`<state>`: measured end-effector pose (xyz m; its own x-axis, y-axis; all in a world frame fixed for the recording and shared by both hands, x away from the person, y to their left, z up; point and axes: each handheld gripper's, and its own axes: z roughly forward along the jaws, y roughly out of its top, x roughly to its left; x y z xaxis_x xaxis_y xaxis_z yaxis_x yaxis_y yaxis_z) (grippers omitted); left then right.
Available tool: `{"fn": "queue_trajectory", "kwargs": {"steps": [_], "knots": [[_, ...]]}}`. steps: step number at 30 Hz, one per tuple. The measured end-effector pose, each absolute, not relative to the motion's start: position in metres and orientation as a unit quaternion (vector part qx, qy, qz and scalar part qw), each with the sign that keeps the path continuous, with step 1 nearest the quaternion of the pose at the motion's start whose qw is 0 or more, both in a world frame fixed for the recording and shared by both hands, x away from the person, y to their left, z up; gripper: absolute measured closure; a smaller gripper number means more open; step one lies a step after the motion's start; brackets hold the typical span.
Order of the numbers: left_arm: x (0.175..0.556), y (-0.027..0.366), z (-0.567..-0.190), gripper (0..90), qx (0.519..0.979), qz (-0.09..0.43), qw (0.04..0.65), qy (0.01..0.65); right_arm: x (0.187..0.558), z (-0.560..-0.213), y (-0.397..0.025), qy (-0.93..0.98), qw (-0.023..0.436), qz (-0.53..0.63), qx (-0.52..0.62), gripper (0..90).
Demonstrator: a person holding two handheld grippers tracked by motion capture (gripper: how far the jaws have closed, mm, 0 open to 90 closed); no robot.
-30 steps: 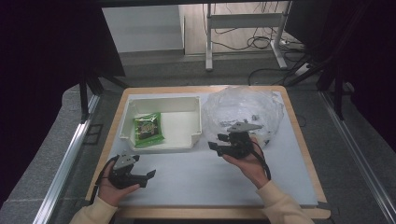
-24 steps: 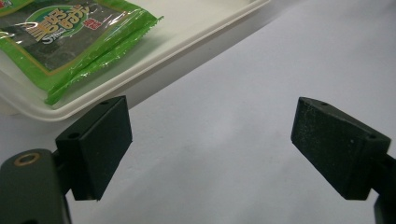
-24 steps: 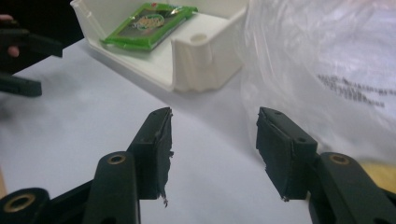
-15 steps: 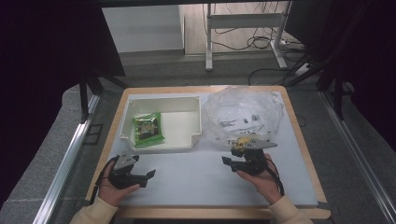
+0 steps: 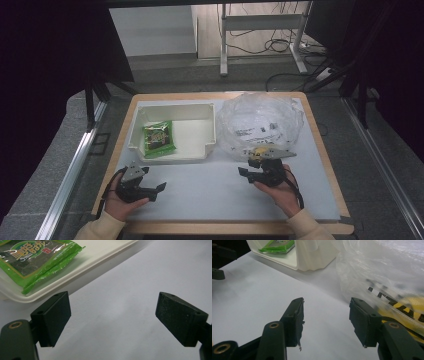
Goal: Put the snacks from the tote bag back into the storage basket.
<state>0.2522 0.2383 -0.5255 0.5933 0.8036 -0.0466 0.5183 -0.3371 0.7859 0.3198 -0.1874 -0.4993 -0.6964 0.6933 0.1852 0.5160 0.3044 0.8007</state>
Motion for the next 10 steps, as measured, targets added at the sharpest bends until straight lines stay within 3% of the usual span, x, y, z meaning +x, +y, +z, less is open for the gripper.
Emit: {"fn": "queue_trajectory", "kwargs": {"steps": [10], "knots": [[0.2532, 0.2378, -0.5258, 13.2, 0.799, 0.176, 0.400, 0.413, 0.3221, -0.5000, -0.1892, 0.804, 0.097, 0.447, 0.381, 43.3]]}}
